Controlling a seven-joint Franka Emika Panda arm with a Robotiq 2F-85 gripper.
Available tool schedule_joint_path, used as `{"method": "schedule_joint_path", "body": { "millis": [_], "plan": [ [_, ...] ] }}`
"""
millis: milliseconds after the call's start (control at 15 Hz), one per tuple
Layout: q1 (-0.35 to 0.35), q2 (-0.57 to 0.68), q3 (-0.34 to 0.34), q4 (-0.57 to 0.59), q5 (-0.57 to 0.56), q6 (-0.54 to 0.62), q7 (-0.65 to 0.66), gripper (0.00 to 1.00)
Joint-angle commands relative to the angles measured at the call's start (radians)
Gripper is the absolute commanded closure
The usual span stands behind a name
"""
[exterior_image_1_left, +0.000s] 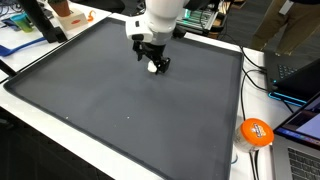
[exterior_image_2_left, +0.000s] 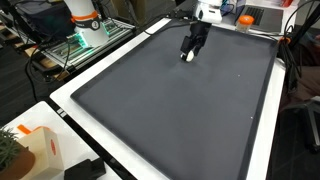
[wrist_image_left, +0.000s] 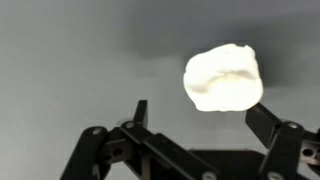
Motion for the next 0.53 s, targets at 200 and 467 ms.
{"method": "schedule_joint_path", "body": {
  "millis": [200,467],
  "plan": [
    [0.018,-0.134,0.013,-0.085,-0.112,-0.049,0.011,0.0],
    [0.009,-0.268,0.031,-0.171,-0.119,-0.097,0.026,0.0]
  ]
}}
